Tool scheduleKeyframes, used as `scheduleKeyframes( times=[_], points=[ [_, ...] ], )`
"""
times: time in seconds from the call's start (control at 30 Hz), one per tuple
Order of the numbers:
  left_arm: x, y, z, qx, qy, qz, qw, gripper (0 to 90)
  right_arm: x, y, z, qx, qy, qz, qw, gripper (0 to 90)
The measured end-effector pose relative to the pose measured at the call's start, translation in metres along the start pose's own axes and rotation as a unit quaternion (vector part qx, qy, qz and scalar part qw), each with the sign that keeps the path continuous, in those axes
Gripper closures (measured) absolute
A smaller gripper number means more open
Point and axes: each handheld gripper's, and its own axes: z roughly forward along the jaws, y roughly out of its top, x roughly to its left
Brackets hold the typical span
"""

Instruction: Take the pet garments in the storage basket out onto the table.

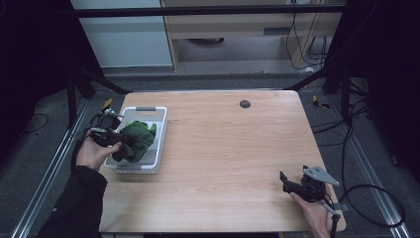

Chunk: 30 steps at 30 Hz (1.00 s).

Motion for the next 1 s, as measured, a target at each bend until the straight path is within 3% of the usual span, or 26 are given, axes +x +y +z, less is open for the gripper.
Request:
scheduleKeyframes(
  times=[0.4, 0.57, 0.77, 1.0],
  points=[
    [-0.018, 0.008, -0.037, -0.023, -0.006, 0.040, 0.9989, 78.8, 0.000, 0.000, 0.000, 0.000, 0.000, 0.000, 1.0000, 10.6],
    [-0.031, 0.013, -0.050, -0.024, -0.009, 0.068, 0.9974, 78.8, 0.000, 0.000, 0.000, 0.000, 0.000, -0.001, 1.0000, 10.6],
    [-0.053, 0.018, -0.056, -0.017, -0.027, 0.105, 0.9939, 78.8, 0.000, 0.000, 0.000, 0.000, 0.001, 0.000, 1.0000, 10.6],
    [-0.086, 0.025, -0.054, -0.010, -0.052, 0.154, 0.9867, 78.8, 0.000, 0.000, 0.000, 0.000, 0.002, -0.001, 1.0000, 10.6]
  ],
)
